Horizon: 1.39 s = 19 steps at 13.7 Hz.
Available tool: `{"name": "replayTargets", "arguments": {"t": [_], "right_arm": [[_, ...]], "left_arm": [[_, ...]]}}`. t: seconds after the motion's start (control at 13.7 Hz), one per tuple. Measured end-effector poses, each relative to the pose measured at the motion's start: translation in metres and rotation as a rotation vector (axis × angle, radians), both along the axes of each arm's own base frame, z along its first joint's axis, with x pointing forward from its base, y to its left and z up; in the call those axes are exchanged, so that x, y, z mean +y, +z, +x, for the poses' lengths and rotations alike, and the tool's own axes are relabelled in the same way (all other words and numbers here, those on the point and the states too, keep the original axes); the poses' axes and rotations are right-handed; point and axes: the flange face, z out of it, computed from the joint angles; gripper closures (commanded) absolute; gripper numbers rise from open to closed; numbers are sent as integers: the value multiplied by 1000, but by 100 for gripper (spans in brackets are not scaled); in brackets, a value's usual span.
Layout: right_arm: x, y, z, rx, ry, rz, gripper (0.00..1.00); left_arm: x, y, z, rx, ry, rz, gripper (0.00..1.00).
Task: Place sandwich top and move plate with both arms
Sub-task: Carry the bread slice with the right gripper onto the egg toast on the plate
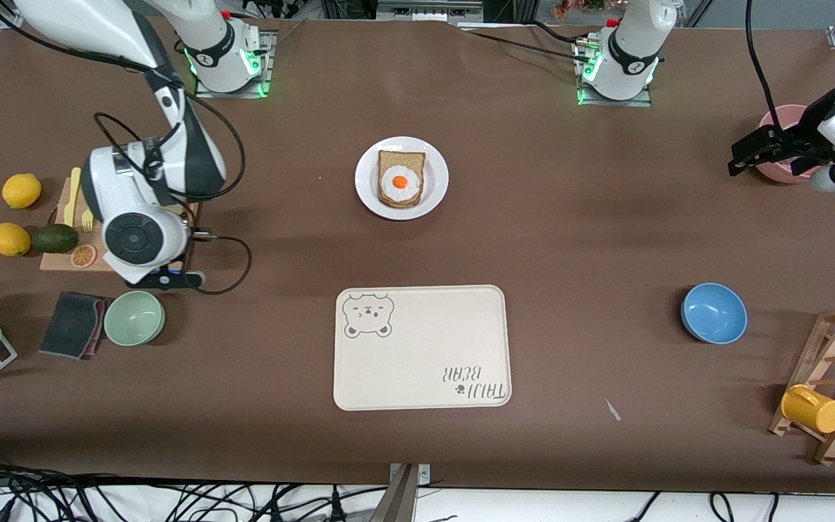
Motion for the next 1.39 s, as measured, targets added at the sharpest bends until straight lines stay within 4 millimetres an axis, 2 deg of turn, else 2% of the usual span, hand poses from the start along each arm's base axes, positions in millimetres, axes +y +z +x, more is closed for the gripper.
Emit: {"name": "replayTargets", "arguments": {"t": [0.15,0.29,0.58,0.8,0.95,1.09,1.24,1.39], "right_arm": [[48,1,-6,-3,-68,34,100],[101,1,-23,-7,-149,47,100],[217,-1,-84,2,-273,47,100],[286,-3,-120,25,-317,86,100],[322,-10,-131,7,-354,114,100],[350,-27,-140,-26,-375,125,100],[370,-50,-154,-43,-367,124,100],[381,-65,-165,-47,-354,119,100]], "left_arm": [[0,0,0,0,0,0,0],[0,0,0,0,0,0,0],[1,0,0,0,1,0,0],[1,0,0,0,2,0,0],[1,0,0,0,2,0,0],[1,0,0,0,3,0,0],[1,0,0,0,3,0,0],[1,0,0,0,3,0,0]]}}
